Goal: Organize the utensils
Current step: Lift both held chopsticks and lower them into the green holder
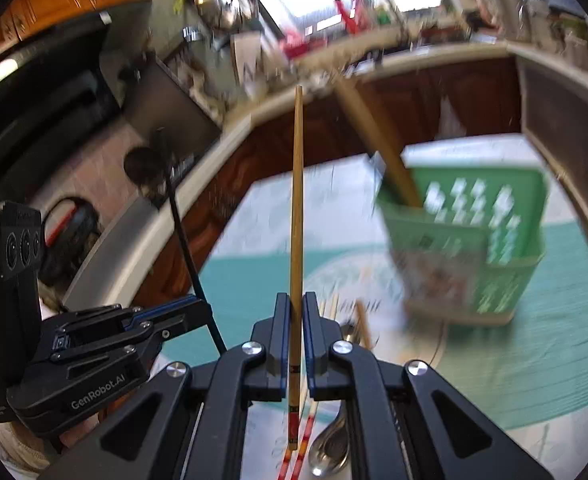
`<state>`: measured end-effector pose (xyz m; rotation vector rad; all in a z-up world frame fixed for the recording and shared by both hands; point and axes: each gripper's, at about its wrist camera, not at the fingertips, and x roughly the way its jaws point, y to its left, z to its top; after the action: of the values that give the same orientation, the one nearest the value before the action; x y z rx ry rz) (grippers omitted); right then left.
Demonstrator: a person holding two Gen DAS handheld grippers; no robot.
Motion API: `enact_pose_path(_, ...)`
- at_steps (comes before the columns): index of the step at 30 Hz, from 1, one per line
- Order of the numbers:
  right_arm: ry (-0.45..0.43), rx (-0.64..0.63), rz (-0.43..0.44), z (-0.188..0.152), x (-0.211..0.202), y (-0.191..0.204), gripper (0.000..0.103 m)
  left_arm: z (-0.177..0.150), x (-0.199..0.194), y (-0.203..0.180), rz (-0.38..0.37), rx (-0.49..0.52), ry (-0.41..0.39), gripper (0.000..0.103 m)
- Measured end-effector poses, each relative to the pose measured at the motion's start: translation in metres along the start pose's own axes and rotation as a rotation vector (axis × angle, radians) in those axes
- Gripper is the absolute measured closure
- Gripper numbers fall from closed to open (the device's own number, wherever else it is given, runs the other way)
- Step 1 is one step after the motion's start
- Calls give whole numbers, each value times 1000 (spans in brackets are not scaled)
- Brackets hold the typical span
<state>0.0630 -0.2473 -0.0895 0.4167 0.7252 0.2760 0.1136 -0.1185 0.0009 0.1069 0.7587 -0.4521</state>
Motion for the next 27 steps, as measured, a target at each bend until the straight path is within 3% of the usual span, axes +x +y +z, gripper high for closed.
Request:
enact_pose_path(7,-379,33,-155,56,-58,-30,97,79,3,-43,-42,-49,-132,99)
enact_pose_path(10,-465,75,-185,74,-59,-47,97,103,11,-57,-42,-66,-172,99)
enact_pose_path(14,-494,60,-193,87,-44,-59,97,111,41,-63,-29,-75,-181,99)
enact_pose_path(20,-484,-50,-216,79,-18,-74,97,89,97,-51,-52,-112,-160,99)
enact_pose_path(24,-439,-131,-234,65,-5,-79,97,65,126,-38,-64,-131,-93,99)
enact_pose_path(27,-343,-200,-213,55,8,-79,97,49,138,-31,-72,-129,-28,99)
